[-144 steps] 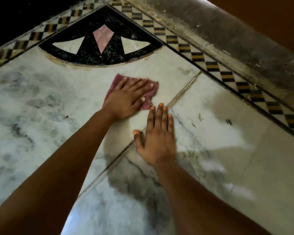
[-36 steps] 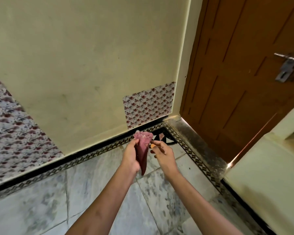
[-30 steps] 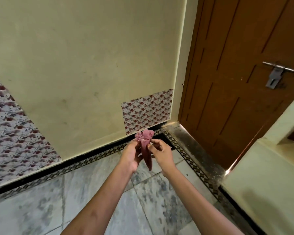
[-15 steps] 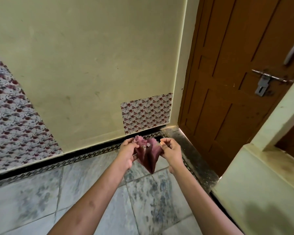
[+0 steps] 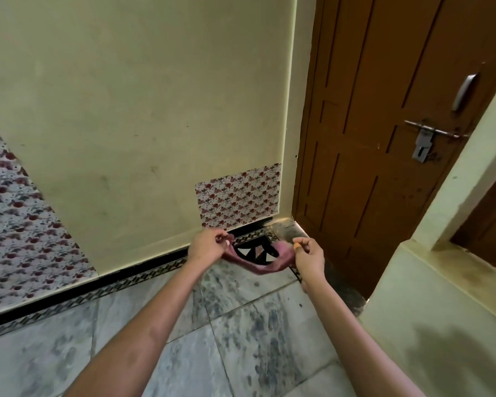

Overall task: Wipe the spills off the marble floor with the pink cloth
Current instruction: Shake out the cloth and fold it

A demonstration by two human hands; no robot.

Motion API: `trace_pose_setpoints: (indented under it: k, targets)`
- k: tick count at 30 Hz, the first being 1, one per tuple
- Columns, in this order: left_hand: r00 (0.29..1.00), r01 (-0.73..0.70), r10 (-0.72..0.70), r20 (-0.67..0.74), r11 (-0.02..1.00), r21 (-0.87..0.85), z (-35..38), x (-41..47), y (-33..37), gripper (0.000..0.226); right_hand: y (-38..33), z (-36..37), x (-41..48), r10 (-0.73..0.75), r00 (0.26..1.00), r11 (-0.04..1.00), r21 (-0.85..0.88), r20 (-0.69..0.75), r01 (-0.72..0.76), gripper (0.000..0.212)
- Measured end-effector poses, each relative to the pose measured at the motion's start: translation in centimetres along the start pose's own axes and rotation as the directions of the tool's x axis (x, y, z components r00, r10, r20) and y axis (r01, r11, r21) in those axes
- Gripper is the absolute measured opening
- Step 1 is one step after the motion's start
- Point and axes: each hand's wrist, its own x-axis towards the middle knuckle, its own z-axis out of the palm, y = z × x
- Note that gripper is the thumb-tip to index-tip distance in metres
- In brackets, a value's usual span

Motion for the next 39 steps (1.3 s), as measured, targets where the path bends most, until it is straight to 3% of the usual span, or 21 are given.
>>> trace_pose_setpoints:
  k: [3, 5, 7, 9, 12, 14, 18, 21, 23, 27, 29, 34, 36, 39]
  targets:
    - [0.987, -0.154, 0.158, -0.017, 0.975, 0.16, -2.3, 1.2, 0.2, 0.019, 1.4, 0.6, 0.0, 0.063, 0.998, 0.983, -0.169, -0.015, -0.065, 0.018]
    - [0.973, -0.224, 0.228, -0.032, 0.969, 0.103, -3.4, 1.7, 0.7, 0.017, 2.1, 1.4, -0.5, 0.088, 0.995, 0.943, -0.326, 0.044, -0.069, 0.021]
    - [0.955, -0.297, 0.297, -0.002, 0.954, 0.043, -4.5, 1.9, 1.0, 0.011, 1.9, 2.7, -0.9, 0.015, 0.992, 0.907, -0.42, 0.125, 0.039, 0.023]
    - [0.919, -0.395, 0.395, 0.015, 0.918, 0.044, -5.3, 1.9, 1.4, 0.011, 0.3, 4.0, -1.5, -0.136, 0.951, 0.907, -0.352, 0.277, 0.232, 0.033]
    - [0.858, -0.513, 0.513, 0.024, 0.857, 0.038, -6.7, 1.8, 1.9, 0.009, -3.3, 6.1, -2.6, -0.319, 0.805, 0.869, -0.184, 0.499, 0.459, 0.054]
    - [0.845, -0.535, 0.535, 0.028, 0.844, 0.036, -7.7, 1.8, 2.0, 0.009, -5.0, 7.4, -2.9, -0.33, 0.757, 0.873, -0.124, 0.564, 0.472, 0.041]
    - [0.851, -0.52, 0.524, -0.033, 0.85, 0.08, -10.1, 2.1, 1.4, 0.009, -6.4, 8.3, -2.5, -0.319, 0.803, 0.905, -0.09, 0.503, 0.416, 0.006]
    - [0.879, -0.469, 0.45, 0.159, 0.877, 0.104, -11.1, 2.5, 0.5, 0.011, -7.3, 8.4, -1.8, -0.404, 0.825, 0.869, -0.117, 0.395, 0.481, 0.008]
    - [0.865, -0.456, 0.388, 0.317, 0.872, 0.178, -10.8, 2.8, -0.1, 0.019, -8.4, 8.5, -1.6, -0.499, 0.8, 0.815, -0.135, 0.333, 0.564, 0.008]
    - [0.857, -0.465, 0.364, 0.364, 0.851, 0.243, -10.2, 3.3, -1.4, 0.037, -9.9, 8.2, -1.0, -0.608, 0.757, 0.736, -0.19, 0.238, 0.65, 0.007]
    - [0.857, -0.451, 0.361, 0.368, 0.871, 0.195, -10.3, 3.4, -1.9, 0.038, -10.4, 7.4, -0.7, -0.63, 0.753, 0.723, -0.209, 0.191, 0.658, 0.007]
    - [0.835, -0.271, 0.295, 0.465, 0.955, -0.118, -11.8, 4.1, -2.8, 0.021, -10.7, 5.6, 0.4, -0.583, 0.802, 0.756, -0.276, 0.128, 0.593, 0.009]
    - [0.847, -0.256, 0.298, 0.439, 0.954, -0.155, -13.1, 4.5, -2.4, 0.011, -10.2, 5.0, 1.2, -0.553, 0.827, 0.767, -0.323, 0.105, 0.554, 0.009]
    - [0.908, -0.213, 0.297, 0.294, 0.934, -0.287, -14.9, 4.9, -1.7, 0.005, -9.6, 4.1, 2.0, -0.497, 0.862, 0.812, -0.294, 0.103, 0.504, 0.01]
